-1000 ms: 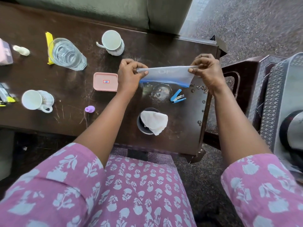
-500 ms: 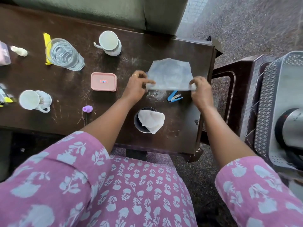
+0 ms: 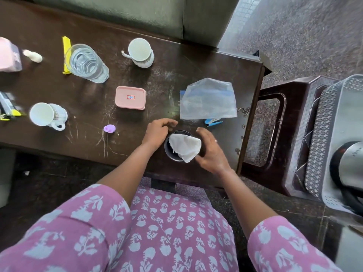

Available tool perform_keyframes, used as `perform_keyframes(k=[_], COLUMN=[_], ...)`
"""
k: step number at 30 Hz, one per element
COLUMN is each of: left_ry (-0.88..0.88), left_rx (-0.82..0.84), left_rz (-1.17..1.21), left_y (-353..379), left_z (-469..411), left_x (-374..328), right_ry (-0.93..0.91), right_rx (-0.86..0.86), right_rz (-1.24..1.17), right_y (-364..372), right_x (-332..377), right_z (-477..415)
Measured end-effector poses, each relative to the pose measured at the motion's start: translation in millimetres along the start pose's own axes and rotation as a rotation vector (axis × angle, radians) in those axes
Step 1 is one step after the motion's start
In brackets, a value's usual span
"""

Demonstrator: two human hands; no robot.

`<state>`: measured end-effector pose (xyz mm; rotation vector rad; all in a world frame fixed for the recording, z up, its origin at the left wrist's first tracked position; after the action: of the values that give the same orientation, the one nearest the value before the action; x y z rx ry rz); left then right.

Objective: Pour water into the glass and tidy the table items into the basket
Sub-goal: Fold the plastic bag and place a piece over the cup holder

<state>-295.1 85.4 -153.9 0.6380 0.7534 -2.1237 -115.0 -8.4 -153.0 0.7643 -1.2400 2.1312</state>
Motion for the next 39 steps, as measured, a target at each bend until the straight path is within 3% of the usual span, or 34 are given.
perform_keyframes(k=[6, 13, 16, 18, 20, 26, 34, 39], left_ry=[-0.033, 0.014, 0.121, 0.107, 0.062, -0.043, 0.007, -0.004], left_rx=[-0.008, -0.152, -0.39, -0.536, -0.582, -0.368, -0.209, -0.128], left_rz=[0.047, 0.137, -0.03, -0.111, -0.143, -0.305, -0.217, -0.16], left_y=[1.5, -22.1, -50.1, -70.1, -87.5, -117.5, -109.5, -94.3], left_z=[3.8, 0.8, -1.5, -6.8, -15.1, -39.4, -26.5, -9.7], left_x=[3.0, -7.2, -14.6, -15.5, -13.1, 1.1, 18.0, 31.2], right_ry=[0.059, 0.006, -0.033, -0.04, -0.006, -0.011, -0.036, 0.01], right_rx=[-0.006, -0.183, -0.235, -0.267, -0.298, -0.431, -0.525, -0.482], right_rz=[-0.273, -0.313, -0.303, -0.282, -0.278, -0.272, -0.104, -0.159], right_y=[29.0, 22.8, 11.4, 5.8, 1.3, -14.8, -14.6, -8.4], right_x=[21.4, 46.0, 54.9, 57.6, 57.6, 75.8, 104.0, 115.1], right_z=[-8.4, -25.6, -37.1, -46.7, -55.8, -80.5, -112.4, -127.2])
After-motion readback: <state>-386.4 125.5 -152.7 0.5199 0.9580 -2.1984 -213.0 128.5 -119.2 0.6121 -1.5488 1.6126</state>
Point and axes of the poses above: each hand's wrist, its own z-axis away from the middle knuckle, its own y-axis out of the palm, x = y × z, the point moved 3 cm from there along -z, towards the middle knuckle, and after that the axes turned 7 degrees about x, right-handed, at the moved point
